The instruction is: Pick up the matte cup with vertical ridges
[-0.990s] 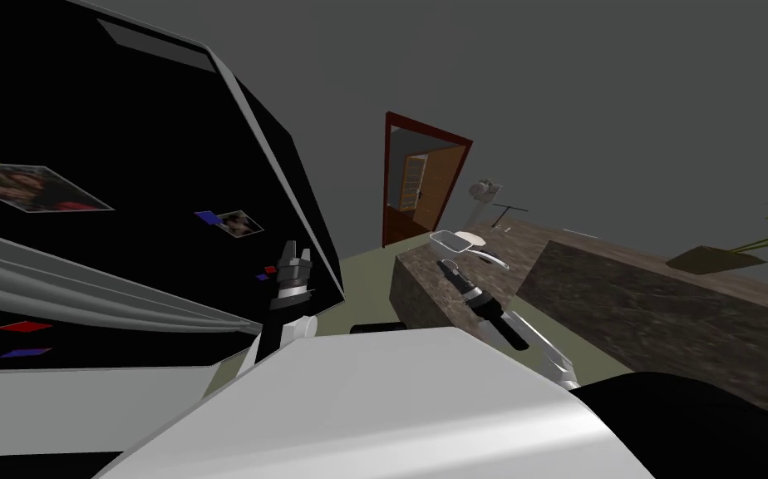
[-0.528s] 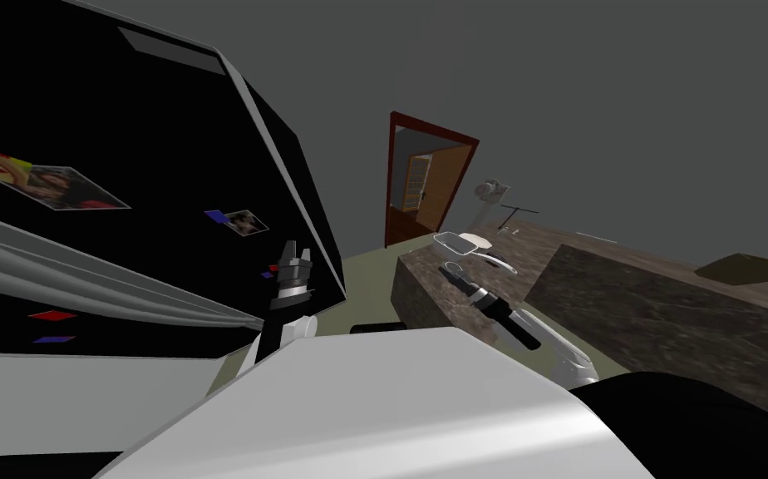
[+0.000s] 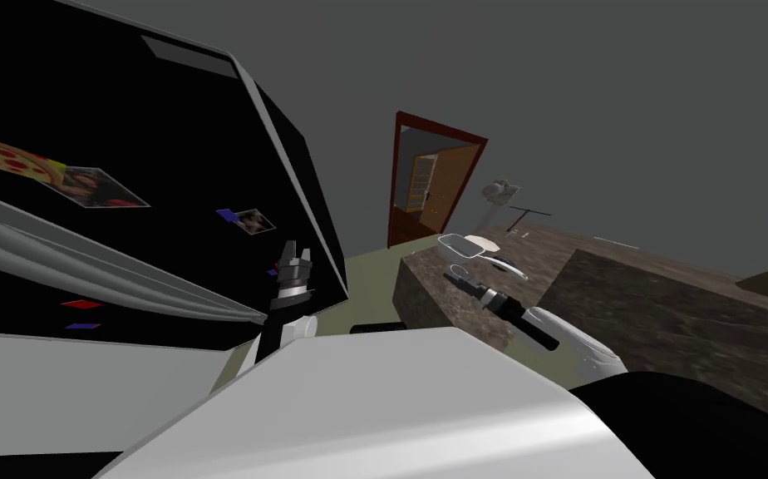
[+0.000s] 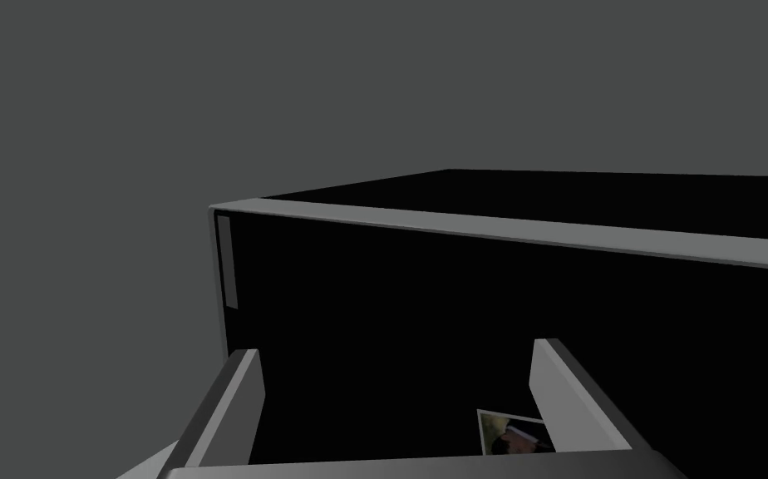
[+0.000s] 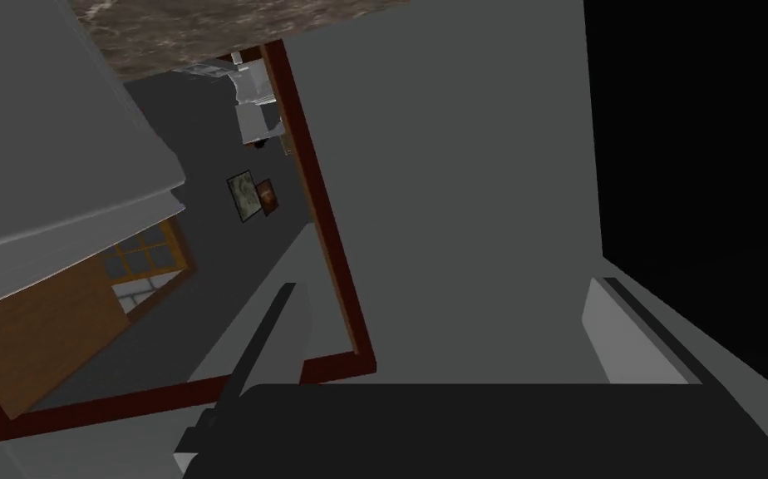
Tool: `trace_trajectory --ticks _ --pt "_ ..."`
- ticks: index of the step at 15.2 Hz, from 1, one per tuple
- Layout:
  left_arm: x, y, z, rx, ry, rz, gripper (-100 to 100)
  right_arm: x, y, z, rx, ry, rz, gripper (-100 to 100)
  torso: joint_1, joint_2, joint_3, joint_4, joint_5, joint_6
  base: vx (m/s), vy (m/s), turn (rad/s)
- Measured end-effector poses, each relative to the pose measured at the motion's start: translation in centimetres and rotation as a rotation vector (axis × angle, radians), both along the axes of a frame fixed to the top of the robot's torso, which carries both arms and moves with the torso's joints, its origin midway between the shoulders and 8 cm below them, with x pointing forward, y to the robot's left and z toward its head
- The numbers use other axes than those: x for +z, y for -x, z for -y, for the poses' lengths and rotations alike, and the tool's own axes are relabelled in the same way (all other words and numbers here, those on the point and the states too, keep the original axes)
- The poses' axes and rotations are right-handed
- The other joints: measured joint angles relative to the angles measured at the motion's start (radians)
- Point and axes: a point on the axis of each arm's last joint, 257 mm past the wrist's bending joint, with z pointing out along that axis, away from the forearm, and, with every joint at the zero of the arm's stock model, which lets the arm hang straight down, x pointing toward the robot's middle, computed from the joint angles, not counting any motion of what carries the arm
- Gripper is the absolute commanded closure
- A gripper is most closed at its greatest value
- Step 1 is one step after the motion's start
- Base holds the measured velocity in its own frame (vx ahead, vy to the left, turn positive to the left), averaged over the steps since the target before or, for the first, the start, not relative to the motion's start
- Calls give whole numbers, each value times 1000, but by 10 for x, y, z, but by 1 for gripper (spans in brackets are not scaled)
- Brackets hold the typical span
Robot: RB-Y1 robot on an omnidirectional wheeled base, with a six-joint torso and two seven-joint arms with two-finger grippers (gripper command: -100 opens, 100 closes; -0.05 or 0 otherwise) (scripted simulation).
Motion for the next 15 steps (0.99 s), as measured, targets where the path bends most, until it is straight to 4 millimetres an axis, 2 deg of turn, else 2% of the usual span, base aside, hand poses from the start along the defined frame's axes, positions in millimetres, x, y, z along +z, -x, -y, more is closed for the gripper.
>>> trace_trajectory --ticks 7,11,15 --pt "0 0 0 0 0 0 0 -29 16 44 49 238 -105 -100 1 0 0 0 0 0 19 12 75" --pt "0 0 0 0 0 0 0 -38 26 66 81 342 -152 -100 1 0 0 0 0 0 15 17 70" --pt "0 0 0 0 0 0 0 -48 39 99 117 469 -222 -100 2 0 0 0 1 0 17 31 111"
